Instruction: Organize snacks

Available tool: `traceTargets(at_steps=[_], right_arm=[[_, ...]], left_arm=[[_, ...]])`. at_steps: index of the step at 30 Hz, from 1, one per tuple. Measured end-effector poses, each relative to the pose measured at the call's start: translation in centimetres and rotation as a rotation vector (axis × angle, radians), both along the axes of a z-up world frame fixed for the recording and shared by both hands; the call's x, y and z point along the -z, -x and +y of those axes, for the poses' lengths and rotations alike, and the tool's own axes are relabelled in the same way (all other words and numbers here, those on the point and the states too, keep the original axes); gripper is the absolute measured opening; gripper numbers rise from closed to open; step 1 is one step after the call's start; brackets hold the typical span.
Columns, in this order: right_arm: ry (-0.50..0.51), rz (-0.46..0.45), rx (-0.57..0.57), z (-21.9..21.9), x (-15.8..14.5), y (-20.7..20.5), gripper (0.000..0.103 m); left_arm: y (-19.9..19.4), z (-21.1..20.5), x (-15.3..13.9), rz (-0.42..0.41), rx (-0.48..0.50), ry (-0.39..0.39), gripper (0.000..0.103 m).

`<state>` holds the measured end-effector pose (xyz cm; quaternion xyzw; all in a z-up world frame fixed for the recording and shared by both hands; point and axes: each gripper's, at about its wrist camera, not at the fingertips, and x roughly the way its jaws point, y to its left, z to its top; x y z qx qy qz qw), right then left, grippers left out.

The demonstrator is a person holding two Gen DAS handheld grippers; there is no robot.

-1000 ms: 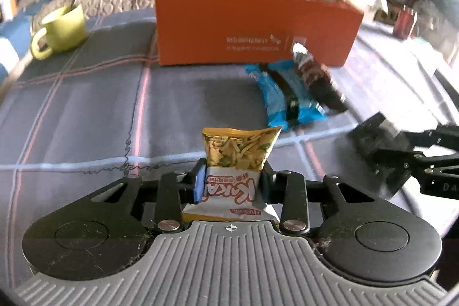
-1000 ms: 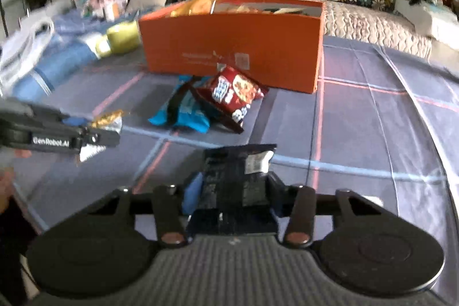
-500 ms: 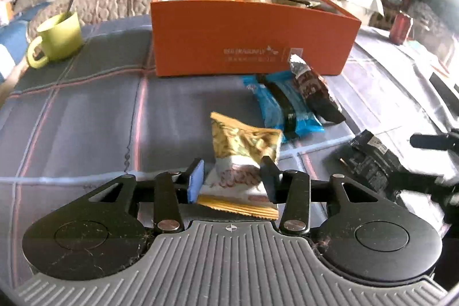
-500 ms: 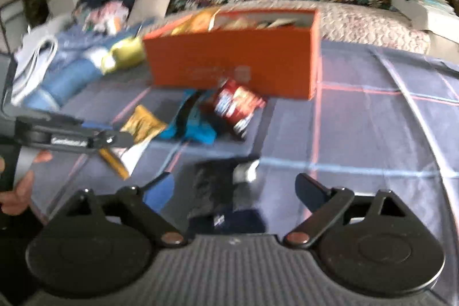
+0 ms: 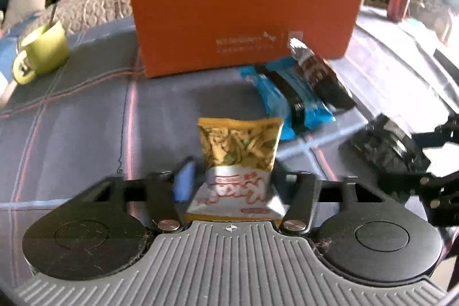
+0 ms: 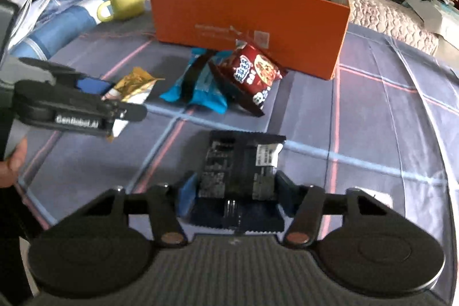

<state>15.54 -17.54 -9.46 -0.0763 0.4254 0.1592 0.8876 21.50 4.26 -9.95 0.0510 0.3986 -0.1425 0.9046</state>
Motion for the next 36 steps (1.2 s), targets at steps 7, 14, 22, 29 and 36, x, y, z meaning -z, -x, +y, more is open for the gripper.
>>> traceTargets(at_steps=[7,14,22,29,36], right_arm=[[-0.080,-0.070,-0.007,-1.3,-3.8,-0.3,0.052],[-0.089,-0.291,-0.052,-1.4,-10.2,-6.7,0.053],[-0.085,-0.321,-0.060,-1.6,-9.5,-18.2,0.053],[-0.187,-0.395,0.003,-4.2,-8.7,-18.4,0.102],[-0.230,-0.331,0.061,-7.7,-6.4,-10.5,0.103]], left_arm=[[0.5,3.2,-3.2,-0.020,-0.050,0.127,0.016],[-3.9,2.7,-9.2,-0.124,-0.070,0.215,0.016],[-14.0,-2.7,-12.2,-0.183,-0.025,0.221,0.016],[-16.9,-4.0,-11.0,-0.202,-0.041,0.208,0.065],[-8.2,-3.2,-9.0,-0.219,-0.047,0.108,0.076]])
